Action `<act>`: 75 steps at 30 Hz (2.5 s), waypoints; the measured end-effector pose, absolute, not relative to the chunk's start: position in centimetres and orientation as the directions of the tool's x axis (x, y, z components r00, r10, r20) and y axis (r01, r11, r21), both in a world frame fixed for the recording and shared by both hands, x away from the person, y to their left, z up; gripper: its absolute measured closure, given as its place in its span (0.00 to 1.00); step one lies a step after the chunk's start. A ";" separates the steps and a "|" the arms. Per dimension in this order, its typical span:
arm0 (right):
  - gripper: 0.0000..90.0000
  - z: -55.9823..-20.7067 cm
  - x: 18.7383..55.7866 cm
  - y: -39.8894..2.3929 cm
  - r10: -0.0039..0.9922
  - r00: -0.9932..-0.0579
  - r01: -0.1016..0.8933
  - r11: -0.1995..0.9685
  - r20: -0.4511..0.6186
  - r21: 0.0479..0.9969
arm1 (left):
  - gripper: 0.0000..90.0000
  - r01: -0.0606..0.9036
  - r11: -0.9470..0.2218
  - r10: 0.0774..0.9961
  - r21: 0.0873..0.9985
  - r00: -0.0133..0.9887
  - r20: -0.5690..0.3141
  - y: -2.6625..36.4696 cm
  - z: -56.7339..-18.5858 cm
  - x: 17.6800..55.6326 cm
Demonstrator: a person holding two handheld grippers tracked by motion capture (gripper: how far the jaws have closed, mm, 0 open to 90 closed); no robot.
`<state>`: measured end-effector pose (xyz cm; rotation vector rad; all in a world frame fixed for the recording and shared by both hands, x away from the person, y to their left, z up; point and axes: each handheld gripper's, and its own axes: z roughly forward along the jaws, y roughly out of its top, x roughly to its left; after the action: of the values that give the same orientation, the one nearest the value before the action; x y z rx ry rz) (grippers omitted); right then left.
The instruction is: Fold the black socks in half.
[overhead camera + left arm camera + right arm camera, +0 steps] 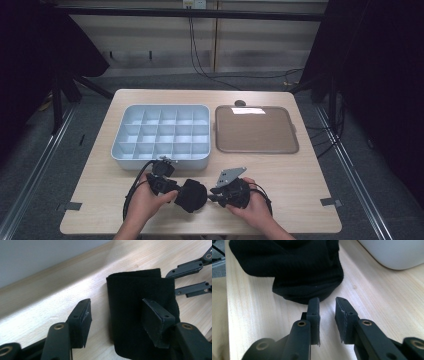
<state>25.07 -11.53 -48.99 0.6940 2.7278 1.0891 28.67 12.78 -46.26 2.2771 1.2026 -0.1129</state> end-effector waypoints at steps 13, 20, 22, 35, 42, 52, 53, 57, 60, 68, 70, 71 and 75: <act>0.83 -49.5 25.0 -10.9 0.447 -0.893 0.363 0.654 0.048 0.664 | 0.41 0.768 -0.465 0.735 0.440 0.612 -0.292 12.0 -46.6 28.4; 0.83 -49.5 25.0 -10.9 0.448 -0.893 0.363 0.652 0.049 0.666 | 0.41 0.756 -0.480 0.736 0.446 0.623 -0.265 11.4 -46.6 28.1; 0.83 -49.5 25.0 -10.9 0.447 -0.893 0.362 0.651 0.048 0.667 | 0.41 0.752 -0.486 0.735 0.446 0.627 -0.257 11.2 -46.7 28.1; 0.83 -49.6 25.4 -10.6 0.448 -0.892 0.366 0.647 0.055 0.669 | 0.43 0.754 -0.482 0.736 0.447 0.625 -0.261 10.9 -47.0 27.6; 0.83 -49.6 25.5 -10.6 0.444 -0.894 0.362 0.645 0.055 0.673 | 0.43 0.756 -0.473 0.740 0.452 0.619 -0.262 10.9 -47.1 27.4; 0.83 -49.7 25.2 -10.7 0.455 -0.889 0.367 0.633 0.056 0.681 | 0.46 0.728 -0.520 0.718 0.447 0.656 -0.232 9.9 -47.1 27.4; 0.83 -49.7 25.2 -10.8 0.453 -0.890 0.366 0.634 0.056 0.681 | 0.51 0.725 -0.524 0.705 0.446 0.663 -0.250 9.9 -47.1 27.5; 0.83 -49.8 25.2 -10.9 0.451 -0.891 0.361 0.631 0.054 0.686 | 0.55 0.721 -0.537 0.699 0.437 0.671 -0.248 9.5 -47.1 27.5; 0.82 -49.8 25.1 -11.0 0.459 -0.887 0.368 0.628 0.056 0.685 | 0.61 0.724 -0.535 0.695 0.434 0.670 -0.261 9.4 -47.1 27.6; 0.78 -49.7 24.9 -11.0 0.475 -0.878 0.377 0.624 0.050 0.684 | 0.78 0.707 -0.554 0.666 0.439 0.693 -0.275 9.2 -46.7 27.5; 0.76 -49.7 24.9 -11.1 0.475 -0.879 0.374 0.626 0.045 0.685 | 0.79 0.703 -0.564 0.660 0.434 0.699 -0.274 9.4 -46.6 27.6; 0.75 -49.7 25.0 -11.2 0.475 -0.879 0.374 0.628 0.045 0.683 | 0.79 0.706 -0.559 0.655 0.435 0.698 -0.290 9.5 -46.6 27.7; 0.69 -49.8 25.0 -11.3 0.482 -0.875 0.380 0.624 0.045 0.683 | 0.80 0.713 -0.550 0.650 0.435 0.693 -0.313 9.9 -46.5 27.9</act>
<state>25.02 -11.27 -49.75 0.7213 2.7008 1.0862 27.86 9.86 -46.53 2.3640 1.0436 -0.1551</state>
